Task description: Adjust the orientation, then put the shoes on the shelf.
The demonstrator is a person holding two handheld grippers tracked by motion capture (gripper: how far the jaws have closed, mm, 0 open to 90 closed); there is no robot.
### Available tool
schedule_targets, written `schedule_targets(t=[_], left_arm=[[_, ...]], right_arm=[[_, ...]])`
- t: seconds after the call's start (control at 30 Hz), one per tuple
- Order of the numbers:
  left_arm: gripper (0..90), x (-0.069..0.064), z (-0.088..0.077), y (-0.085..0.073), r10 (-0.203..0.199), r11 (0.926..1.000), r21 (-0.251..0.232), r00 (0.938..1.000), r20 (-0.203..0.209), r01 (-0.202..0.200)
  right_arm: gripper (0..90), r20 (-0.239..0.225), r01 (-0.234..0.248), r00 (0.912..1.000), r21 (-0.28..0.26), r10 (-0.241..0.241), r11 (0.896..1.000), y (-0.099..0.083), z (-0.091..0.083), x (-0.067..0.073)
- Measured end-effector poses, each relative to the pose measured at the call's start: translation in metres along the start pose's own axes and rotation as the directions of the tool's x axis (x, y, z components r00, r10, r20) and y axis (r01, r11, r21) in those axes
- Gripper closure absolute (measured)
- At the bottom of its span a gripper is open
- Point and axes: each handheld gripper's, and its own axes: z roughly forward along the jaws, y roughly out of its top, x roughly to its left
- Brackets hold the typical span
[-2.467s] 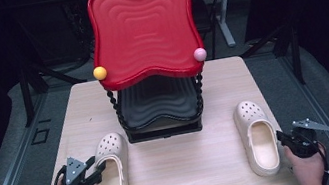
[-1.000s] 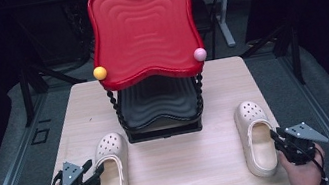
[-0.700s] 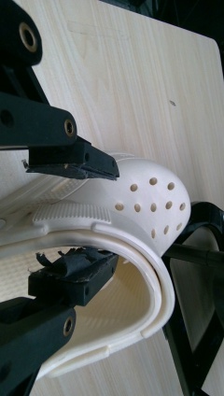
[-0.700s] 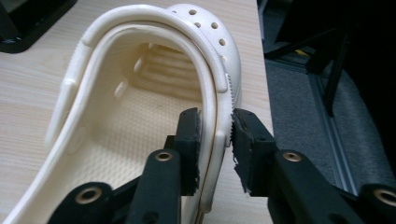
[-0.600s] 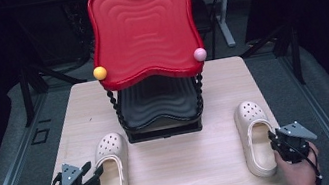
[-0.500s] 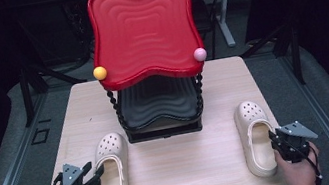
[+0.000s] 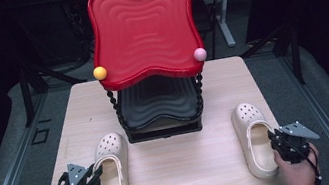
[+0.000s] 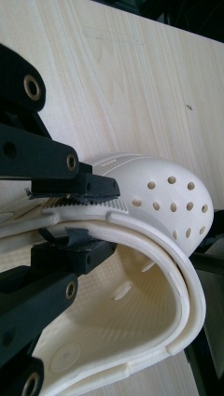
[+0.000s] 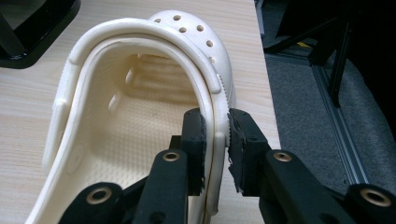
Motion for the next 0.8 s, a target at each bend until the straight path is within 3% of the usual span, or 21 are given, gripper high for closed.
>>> schedule_targets(t=[0.27, 0.37, 0.4, 0.53, 0.67, 0.8], left_arm=[[75.0, 0.001, 0.001, 0.002, 0.008, 0.9999, -0.013, 0.9996, -0.027, -0.008], [75.1, 0.002, 0.003, 0.003, 0.004, 0.9998, -0.017, 0.9995, -0.030, -0.005], [74.8, 0.002, 0.004, 0.003, 0.003, 0.9999, -0.015, 0.9997, -0.026, -0.004], [73.8, 0.000, 0.005, 0.001, 0.009, 0.9998, -0.020, 0.9998, -0.017, -0.009], [70.2, 0.002, 0.004, 0.000, -0.032, 0.9990, -0.032, 0.9995, 0.009, 0.032], [68.5, 0.004, 0.004, -0.001, -0.052, 0.9986, -0.008, 0.9985, 0.018, 0.052]], right_arm=[[76.6, -0.036, -0.004, 0.9993, -0.007, 0.004, 1.000, 0.002, -0.003, 0.011], [76.5, -0.072, -0.022, 0.9971, -0.005, 0.022, 1.000, 0.002, -0.004, 0.020], [76.3, -0.085, -0.003, 0.9964, -0.006, 0.003, 1.000, 0.003, -0.004, 0.028], [76.0, -0.092, 0.024, 0.9955, -0.001, -0.024, 1.000, 0.002, -0.003, 0.037], [73.9, -0.128, 0.009, 0.9918, 0.005, -0.009, 1.000, -0.002, -0.003, 0.035], [72.9, -0.149, -0.005, 0.9888, 0.012, 0.007, 1.000, -0.002, -0.002, 0.032]])
